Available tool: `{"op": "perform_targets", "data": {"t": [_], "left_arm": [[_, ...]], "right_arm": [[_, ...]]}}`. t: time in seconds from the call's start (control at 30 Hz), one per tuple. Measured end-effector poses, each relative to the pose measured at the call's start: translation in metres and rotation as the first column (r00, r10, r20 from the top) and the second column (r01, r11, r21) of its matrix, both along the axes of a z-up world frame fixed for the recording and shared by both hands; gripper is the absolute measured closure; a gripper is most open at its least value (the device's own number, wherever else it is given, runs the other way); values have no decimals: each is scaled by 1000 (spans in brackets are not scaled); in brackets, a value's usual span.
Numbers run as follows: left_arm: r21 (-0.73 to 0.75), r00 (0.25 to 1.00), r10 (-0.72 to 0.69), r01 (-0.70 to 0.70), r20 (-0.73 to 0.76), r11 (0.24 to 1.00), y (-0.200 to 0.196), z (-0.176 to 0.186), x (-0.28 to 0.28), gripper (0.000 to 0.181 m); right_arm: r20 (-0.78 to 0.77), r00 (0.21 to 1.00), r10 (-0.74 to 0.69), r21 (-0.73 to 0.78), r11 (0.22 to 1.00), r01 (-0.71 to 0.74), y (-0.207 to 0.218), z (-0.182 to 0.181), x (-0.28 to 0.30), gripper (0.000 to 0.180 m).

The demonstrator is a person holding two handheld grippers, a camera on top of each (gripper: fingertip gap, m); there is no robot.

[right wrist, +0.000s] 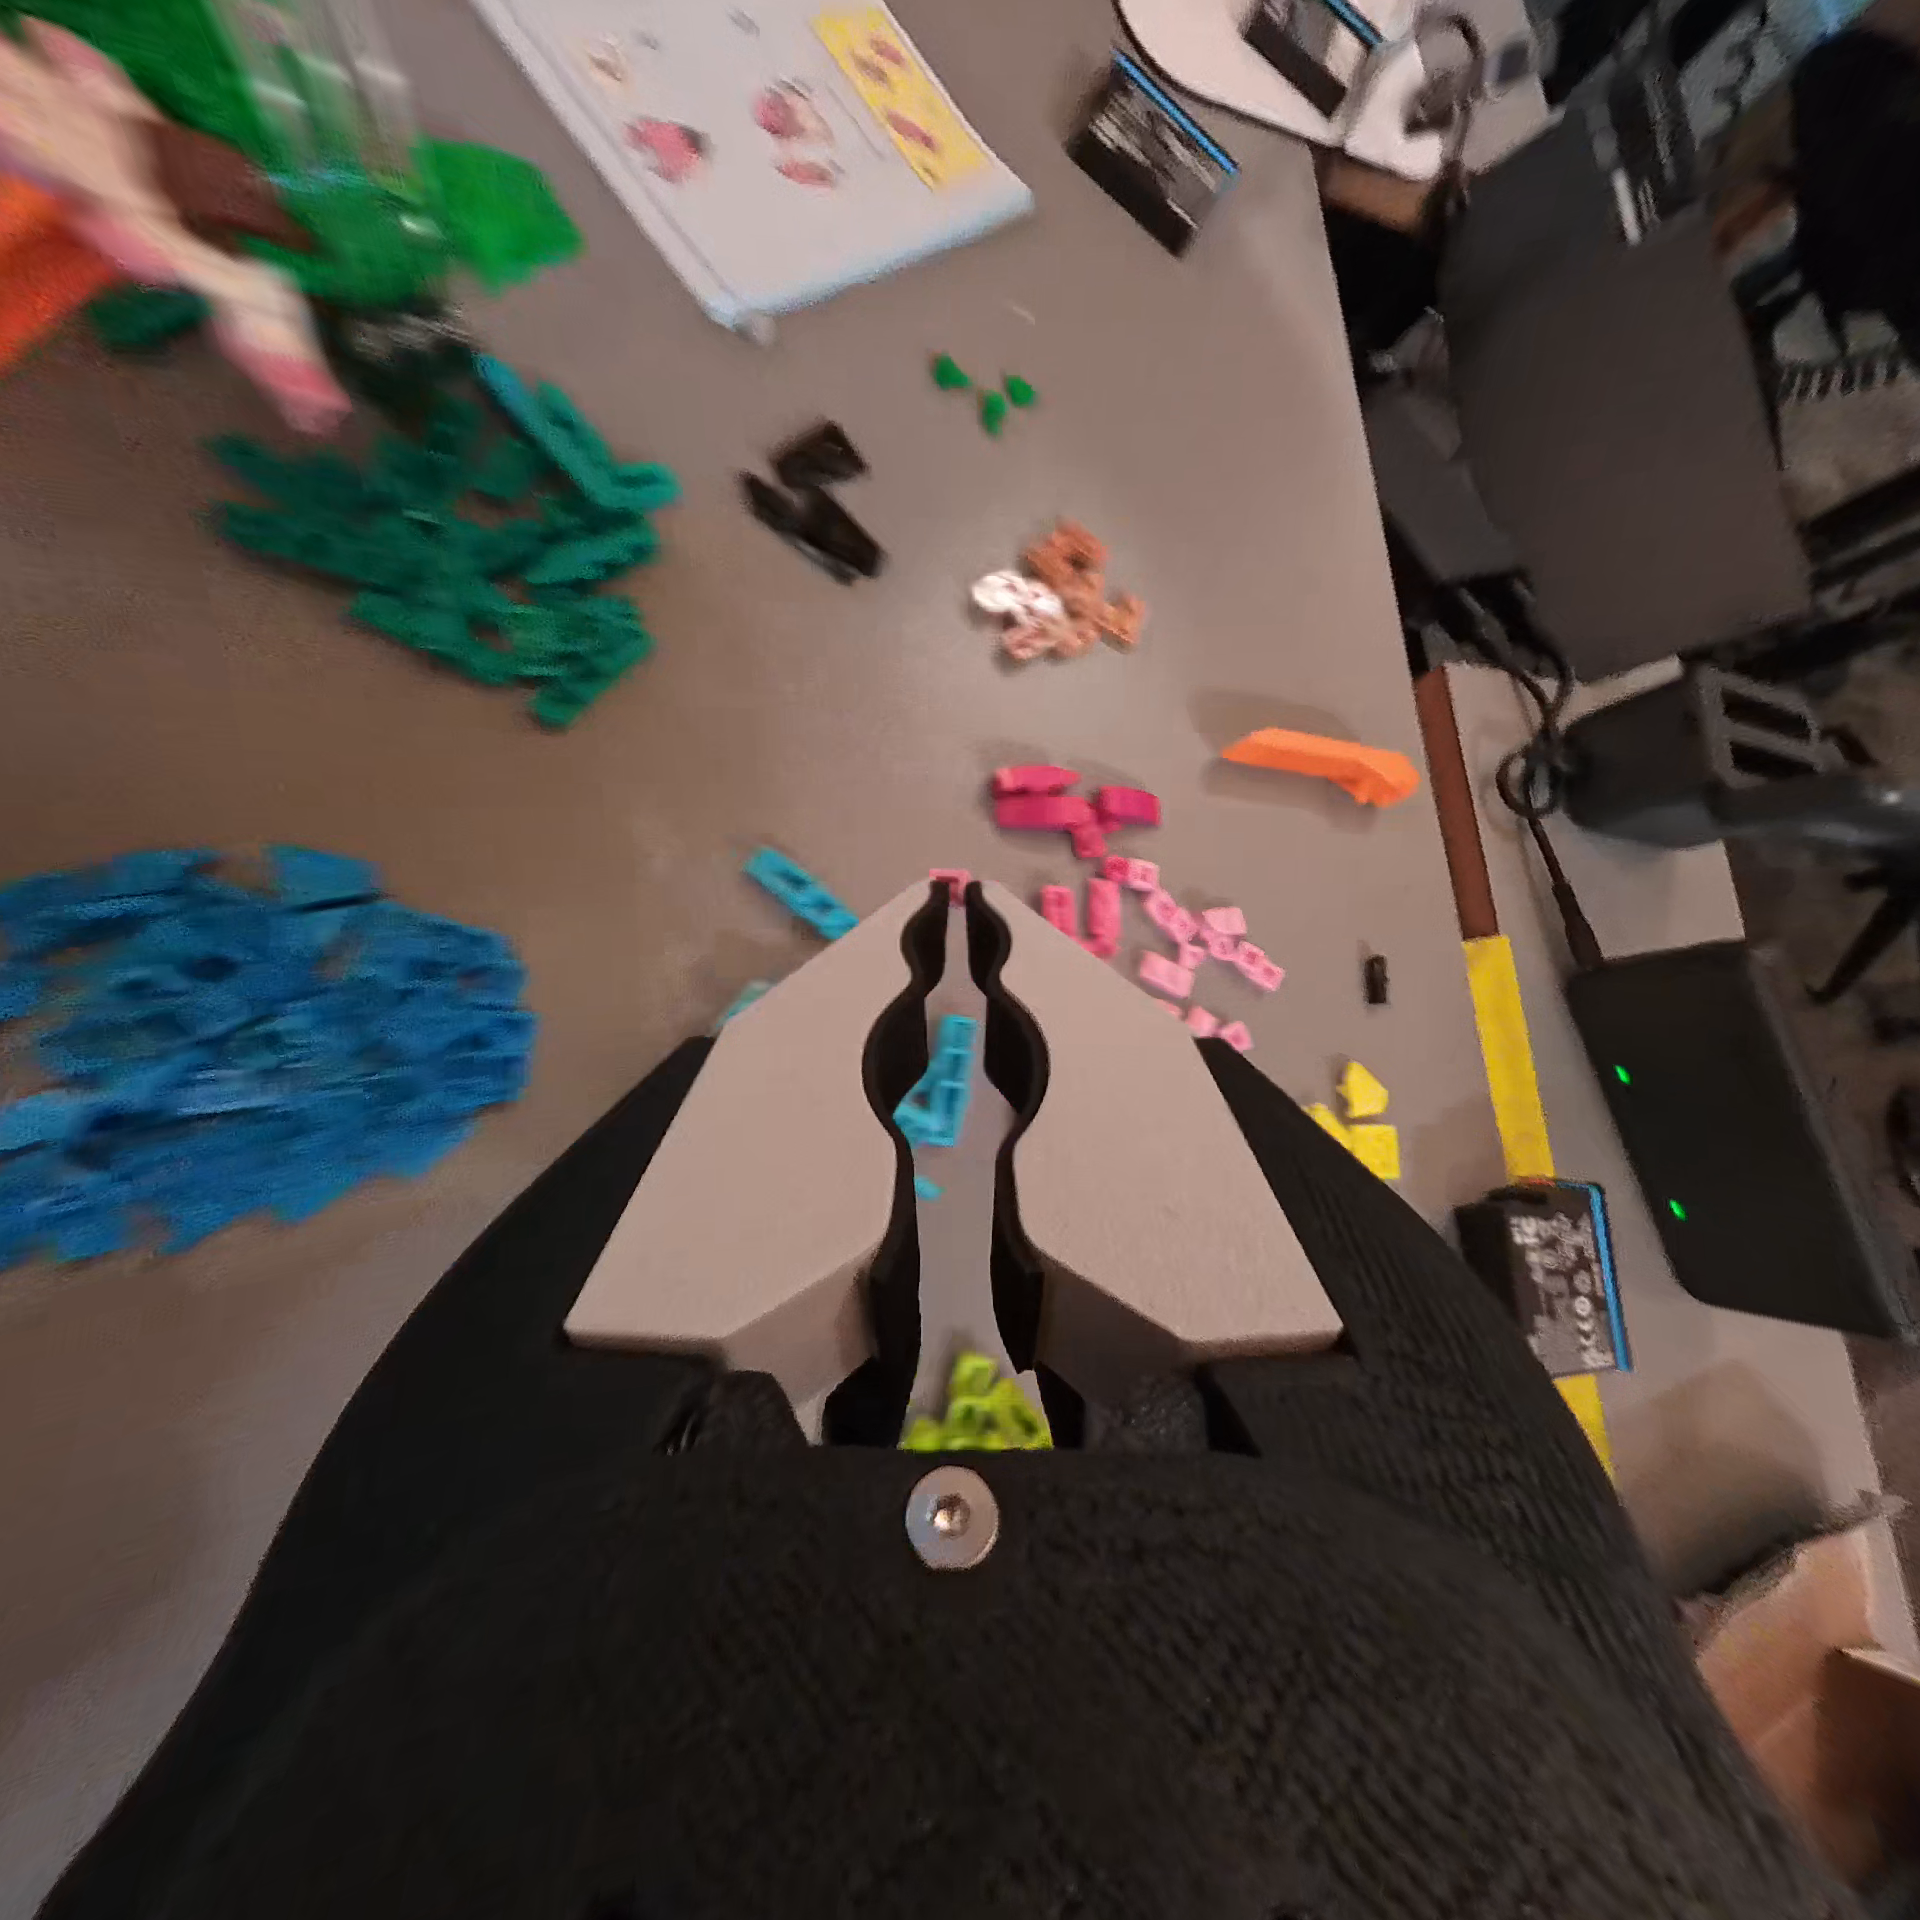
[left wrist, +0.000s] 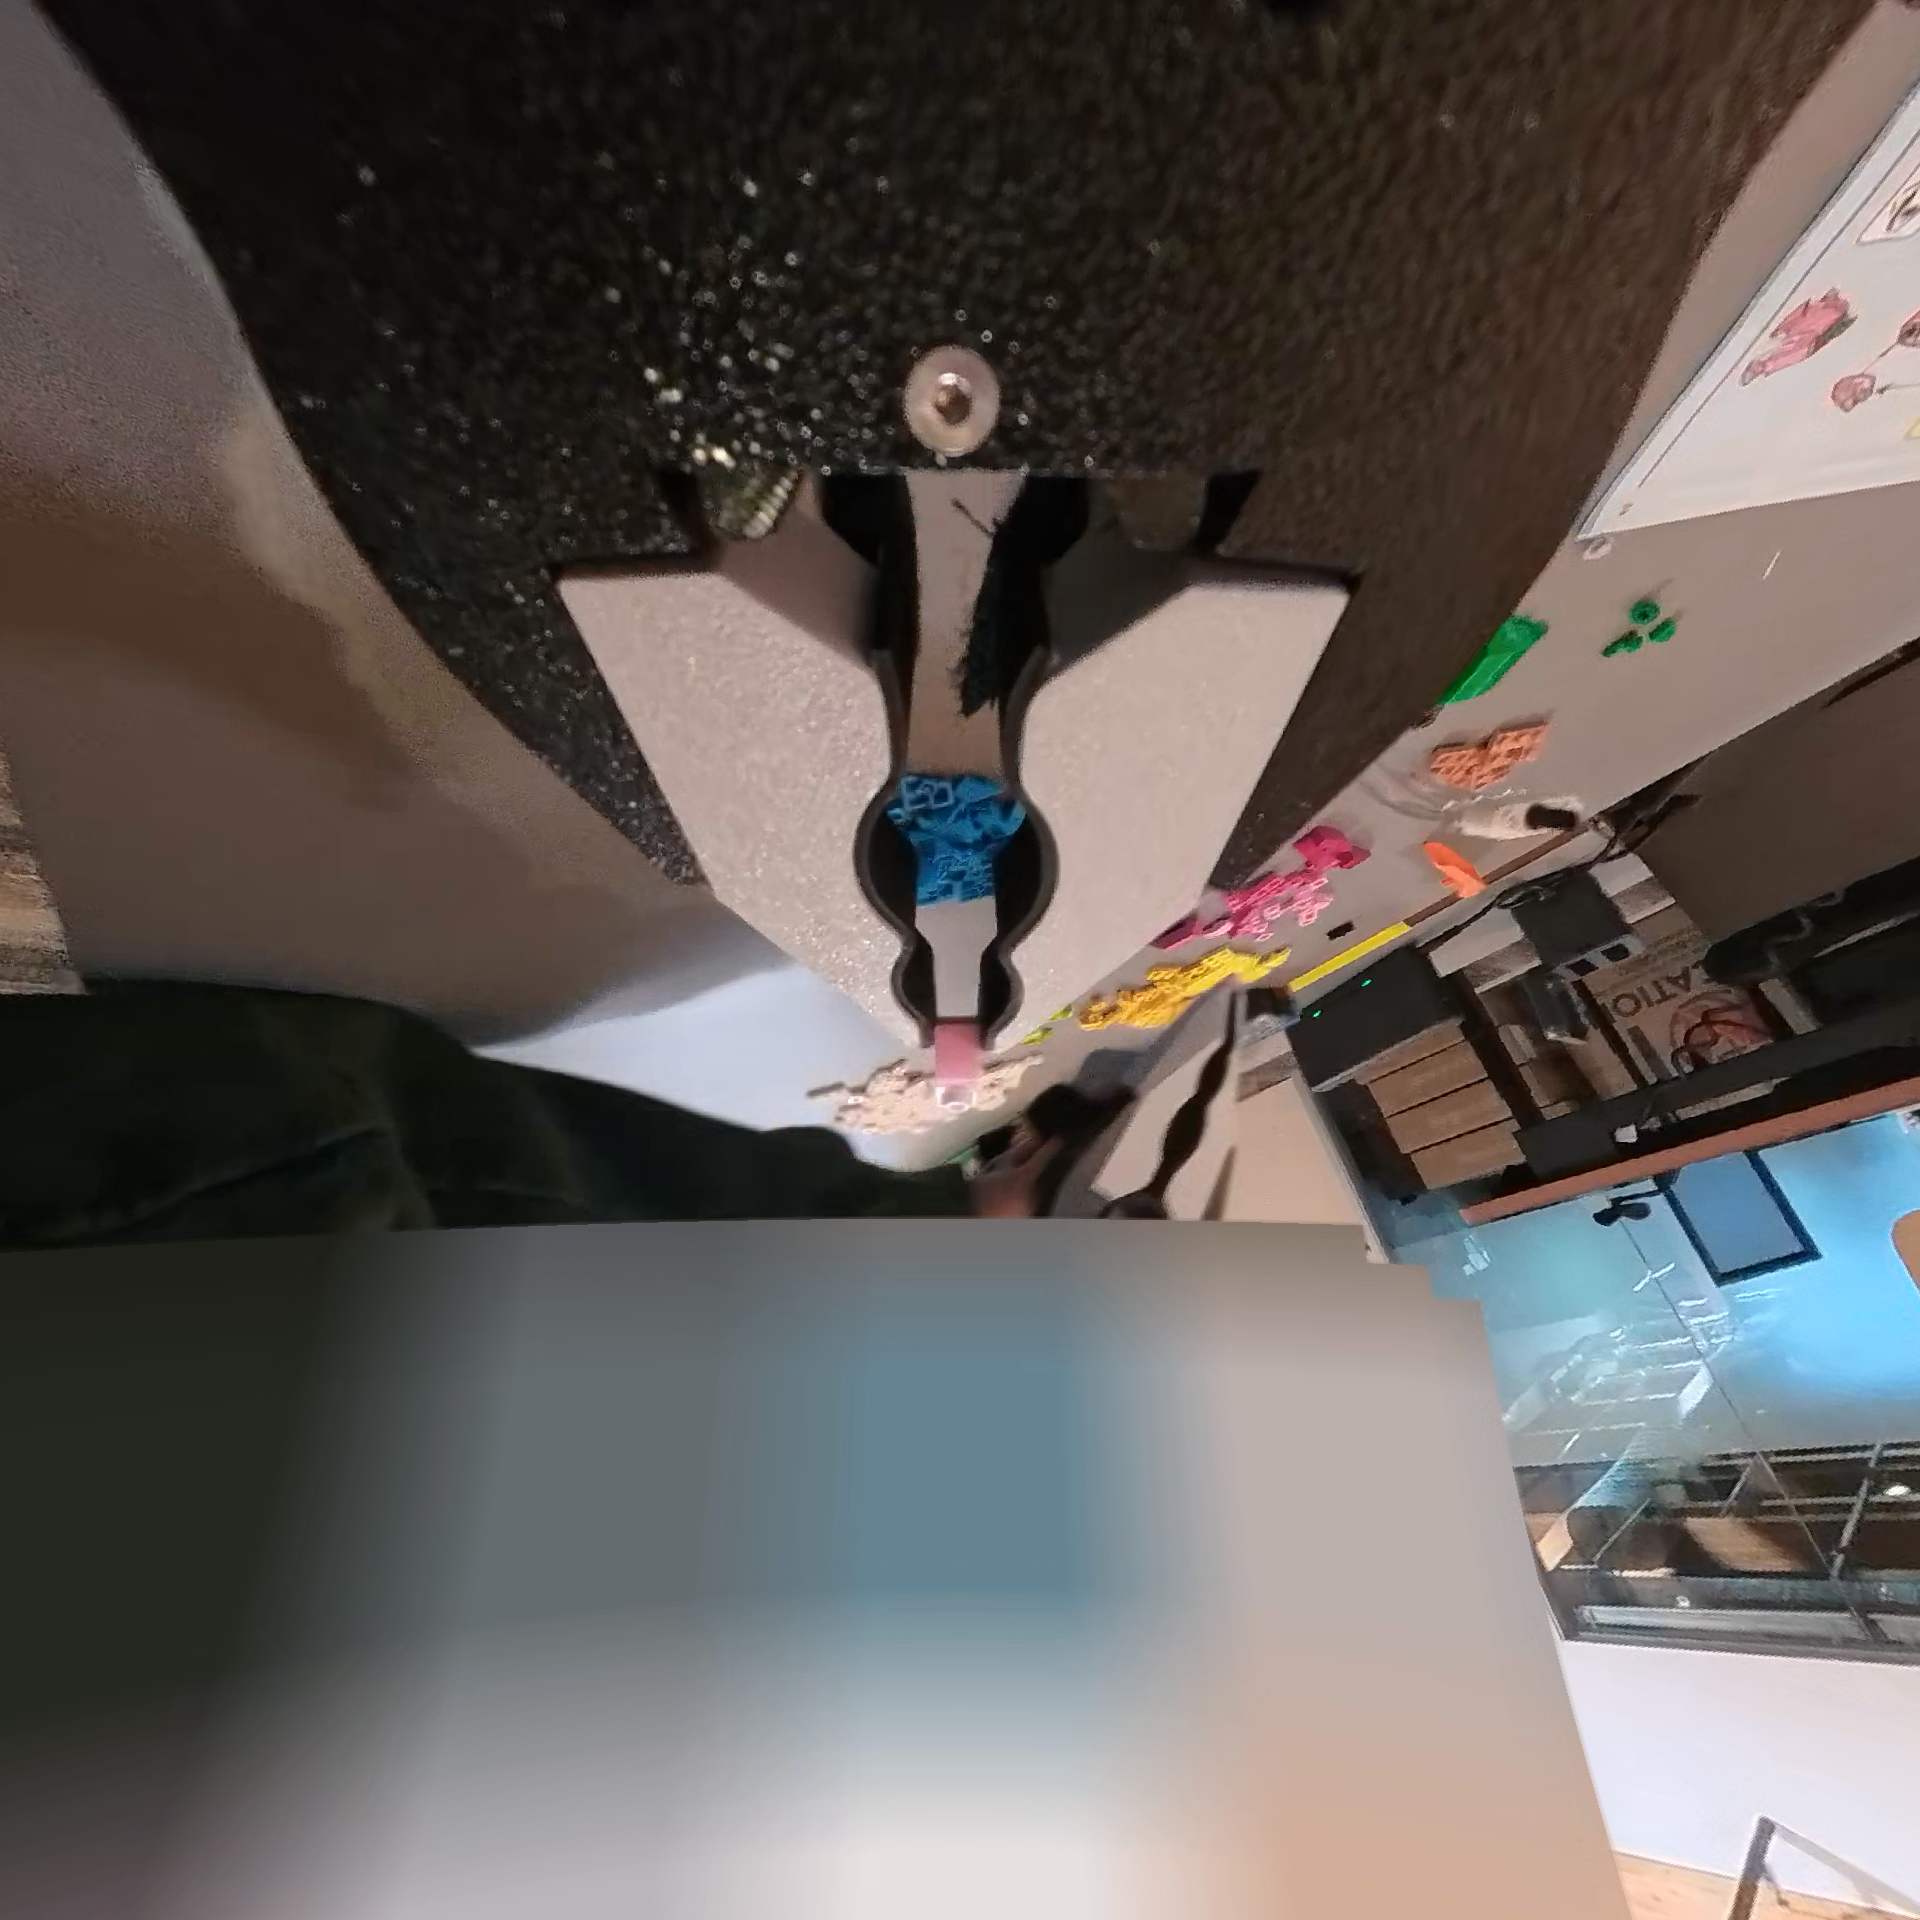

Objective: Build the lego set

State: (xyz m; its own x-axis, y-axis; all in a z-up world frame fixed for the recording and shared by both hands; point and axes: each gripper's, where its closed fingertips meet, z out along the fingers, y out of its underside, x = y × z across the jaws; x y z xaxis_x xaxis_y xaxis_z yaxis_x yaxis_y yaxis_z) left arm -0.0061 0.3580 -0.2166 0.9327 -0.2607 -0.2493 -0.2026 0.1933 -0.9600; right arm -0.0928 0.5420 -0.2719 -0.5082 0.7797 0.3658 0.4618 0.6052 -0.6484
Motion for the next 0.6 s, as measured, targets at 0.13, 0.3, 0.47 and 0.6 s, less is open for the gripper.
{"op": "perform_targets", "data": {"t": [0.13,0.3,0.47,0.6], "left_arm": [[-38,997,66,-64,34,997,5,-4,-14,176],[-45,995,93,-92,22,995,5,-5,-16,175],[-44,995,94,-93,28,995,5,-5,-17,175],[-42,996,84,-83,13,996,4,-5,-13,175]], "right_arm": [[18,997,71,35,997,-72,-51,7,44,178],[241,968,76,276,951,-143,-74,-23,110,178],[436,899,44,635,692,-343,-71,-44,165,178],[519,836,179,749,376,-546,-95,-58,183,178]]}}
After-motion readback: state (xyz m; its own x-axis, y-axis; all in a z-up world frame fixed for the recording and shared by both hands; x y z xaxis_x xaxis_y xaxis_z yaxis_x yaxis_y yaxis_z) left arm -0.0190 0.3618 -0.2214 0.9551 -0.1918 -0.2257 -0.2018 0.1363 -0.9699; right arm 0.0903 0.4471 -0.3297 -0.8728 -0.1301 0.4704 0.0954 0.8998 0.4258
